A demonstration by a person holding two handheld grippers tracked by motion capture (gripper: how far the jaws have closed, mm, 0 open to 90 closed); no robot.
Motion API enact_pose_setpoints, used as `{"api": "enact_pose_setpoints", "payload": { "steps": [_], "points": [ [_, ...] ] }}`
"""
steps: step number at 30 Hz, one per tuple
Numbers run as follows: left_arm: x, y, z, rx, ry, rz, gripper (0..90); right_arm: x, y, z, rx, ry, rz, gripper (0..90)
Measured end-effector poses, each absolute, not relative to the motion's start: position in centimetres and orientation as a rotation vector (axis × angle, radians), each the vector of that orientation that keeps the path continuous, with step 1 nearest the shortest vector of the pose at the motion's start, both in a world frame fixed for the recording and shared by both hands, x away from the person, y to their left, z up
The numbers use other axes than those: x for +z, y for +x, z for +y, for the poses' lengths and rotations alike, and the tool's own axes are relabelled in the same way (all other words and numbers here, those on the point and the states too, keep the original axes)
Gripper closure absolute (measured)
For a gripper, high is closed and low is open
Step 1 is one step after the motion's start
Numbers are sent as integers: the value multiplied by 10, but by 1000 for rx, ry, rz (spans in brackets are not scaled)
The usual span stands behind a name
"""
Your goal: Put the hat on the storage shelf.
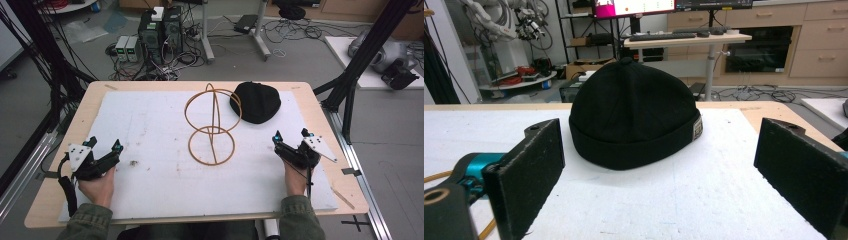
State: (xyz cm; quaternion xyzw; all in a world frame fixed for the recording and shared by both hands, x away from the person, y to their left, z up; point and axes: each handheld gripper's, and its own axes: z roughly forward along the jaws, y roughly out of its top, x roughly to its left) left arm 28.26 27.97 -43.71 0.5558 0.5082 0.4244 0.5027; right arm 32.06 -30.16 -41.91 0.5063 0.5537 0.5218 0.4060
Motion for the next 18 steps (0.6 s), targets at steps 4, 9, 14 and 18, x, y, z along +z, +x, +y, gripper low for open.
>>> {"api": "enact_pose_setpoints", "payload": {
  "steps": [4,9,14,18],
  "points": [
    [-437,283,279,1020,1349,1225,200,-419,321,-302,1312,1276,1400,50],
    [-437,283,279,1016,1345,1217,192,-419,320,-302,1317,1282,1397,48],
    [-437,283,279,1021,1349,1220,186,-419,320,-304,1318,1293,1389,36],
    [-437,284,278,1018,1350,1217,186,-419,320,-304,1317,1292,1390,36]
  ]
}}
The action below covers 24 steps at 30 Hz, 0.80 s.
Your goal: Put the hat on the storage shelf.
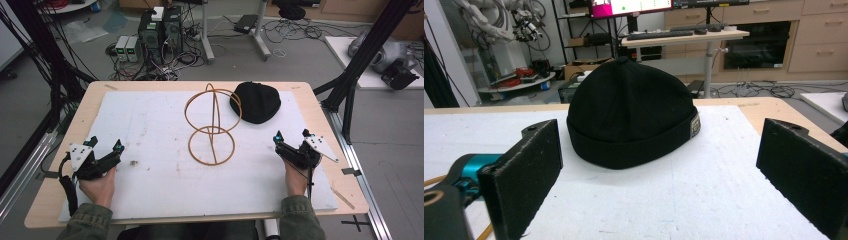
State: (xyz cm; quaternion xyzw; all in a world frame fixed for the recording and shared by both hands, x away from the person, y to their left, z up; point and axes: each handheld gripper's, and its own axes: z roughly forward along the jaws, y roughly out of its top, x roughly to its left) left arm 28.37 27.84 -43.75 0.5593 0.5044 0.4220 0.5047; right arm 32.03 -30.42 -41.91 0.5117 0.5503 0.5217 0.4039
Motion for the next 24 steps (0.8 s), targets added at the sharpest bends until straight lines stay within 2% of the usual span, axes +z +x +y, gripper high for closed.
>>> {"api": "enact_pose_setpoints", "payload": {
  "steps": [17,24],
  "points": [
    [-439,286,278,1004,1358,1225,185,-417,333,-308,1315,1271,1387,36],
    [-439,287,280,995,1350,1233,184,-401,353,-306,1347,1263,1401,27]
  ]
}}
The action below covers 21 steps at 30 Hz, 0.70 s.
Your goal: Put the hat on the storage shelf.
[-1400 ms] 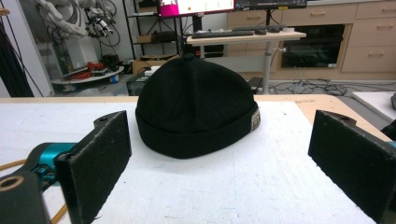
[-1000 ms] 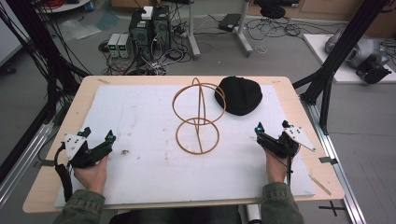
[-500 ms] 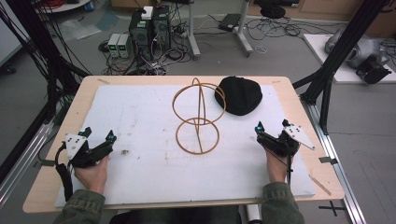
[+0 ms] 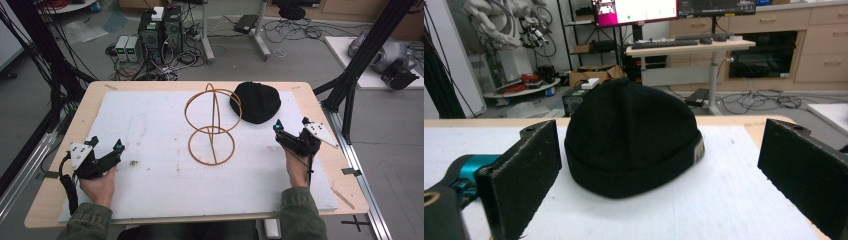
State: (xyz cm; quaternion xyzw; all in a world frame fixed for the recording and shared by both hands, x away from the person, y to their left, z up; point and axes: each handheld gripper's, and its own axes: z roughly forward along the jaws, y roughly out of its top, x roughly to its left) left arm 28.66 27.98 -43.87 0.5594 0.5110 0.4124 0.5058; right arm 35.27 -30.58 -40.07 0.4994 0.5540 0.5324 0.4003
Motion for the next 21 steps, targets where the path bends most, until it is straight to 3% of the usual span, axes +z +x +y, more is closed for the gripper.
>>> {"api": "enact_pose_setpoints", "payload": {
  "steps": [21],
  "points": [
    [-441,288,281,990,1363,1242,185,-386,404,-295,1300,1260,1527,28]
  ]
}}
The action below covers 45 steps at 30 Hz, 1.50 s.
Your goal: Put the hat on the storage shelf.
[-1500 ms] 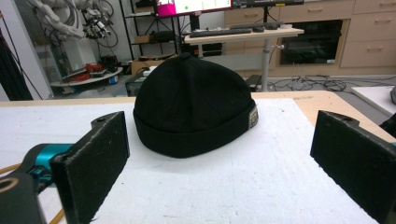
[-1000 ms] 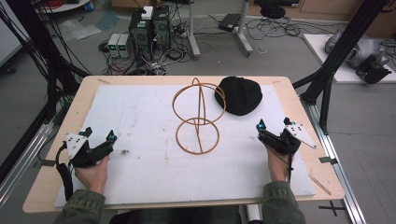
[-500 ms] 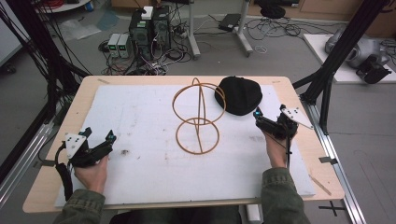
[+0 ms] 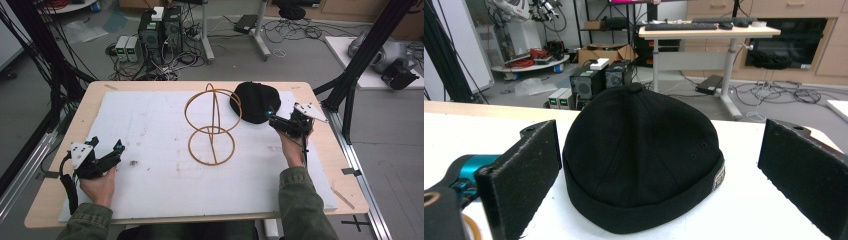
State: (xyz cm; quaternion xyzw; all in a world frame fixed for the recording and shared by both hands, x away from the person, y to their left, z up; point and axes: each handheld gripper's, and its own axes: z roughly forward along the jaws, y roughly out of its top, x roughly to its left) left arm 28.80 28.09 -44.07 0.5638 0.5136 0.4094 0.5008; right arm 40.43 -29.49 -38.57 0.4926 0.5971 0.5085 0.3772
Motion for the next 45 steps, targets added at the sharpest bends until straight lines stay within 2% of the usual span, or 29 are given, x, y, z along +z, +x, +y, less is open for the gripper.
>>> {"api": "enact_pose_setpoints", "payload": {
  "steps": [13,45],
  "points": [
    [-442,288,281,984,1363,1245,185,-373,430,-287,1262,1237,1584,28],
    [-443,288,279,966,1375,1242,186,-387,498,-265,1099,1295,1747,30]
  ]
}}
